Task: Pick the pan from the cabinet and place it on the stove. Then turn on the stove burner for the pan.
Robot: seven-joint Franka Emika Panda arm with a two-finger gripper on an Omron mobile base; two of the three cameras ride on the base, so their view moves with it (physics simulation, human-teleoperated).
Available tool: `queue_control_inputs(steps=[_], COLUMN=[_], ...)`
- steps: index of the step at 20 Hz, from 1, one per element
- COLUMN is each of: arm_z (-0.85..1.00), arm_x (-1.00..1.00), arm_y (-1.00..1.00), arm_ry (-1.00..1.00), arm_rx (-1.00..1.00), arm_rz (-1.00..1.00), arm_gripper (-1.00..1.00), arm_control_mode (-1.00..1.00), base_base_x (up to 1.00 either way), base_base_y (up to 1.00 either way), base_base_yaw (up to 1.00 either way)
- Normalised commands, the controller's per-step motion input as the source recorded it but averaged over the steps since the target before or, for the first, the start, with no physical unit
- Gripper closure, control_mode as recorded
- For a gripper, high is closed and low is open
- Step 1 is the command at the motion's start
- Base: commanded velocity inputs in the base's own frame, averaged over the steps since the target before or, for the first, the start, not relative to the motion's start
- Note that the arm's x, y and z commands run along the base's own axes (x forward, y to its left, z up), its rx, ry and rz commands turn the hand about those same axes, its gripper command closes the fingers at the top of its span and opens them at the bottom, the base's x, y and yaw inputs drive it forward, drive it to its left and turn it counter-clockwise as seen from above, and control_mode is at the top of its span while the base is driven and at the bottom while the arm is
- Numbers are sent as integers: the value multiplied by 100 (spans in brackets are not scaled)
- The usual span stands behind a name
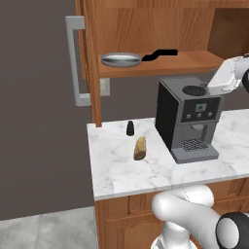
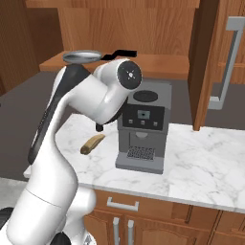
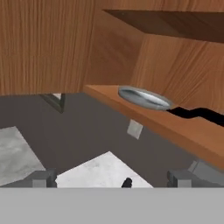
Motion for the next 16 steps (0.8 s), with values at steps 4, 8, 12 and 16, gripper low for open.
queue_control_inputs(steps=[4, 8, 12, 16], arm_z=[8, 17, 27, 19], arm_x=[70, 57, 44, 42], arm_y=[-12, -14, -14, -8], arm_ry=[-11, -12, -13, -13], arm_rx=[-2, -1, -2, -3], arm_rz=[0, 0, 0, 0], arm_gripper=[-100, -100, -100, -100], arm_control_mode=[-100, -100, -100, -100], base_base_x=[0, 0, 0, 0], base_base_y=[0, 0, 0, 0], base_base_yaw=[0, 0, 0, 0])
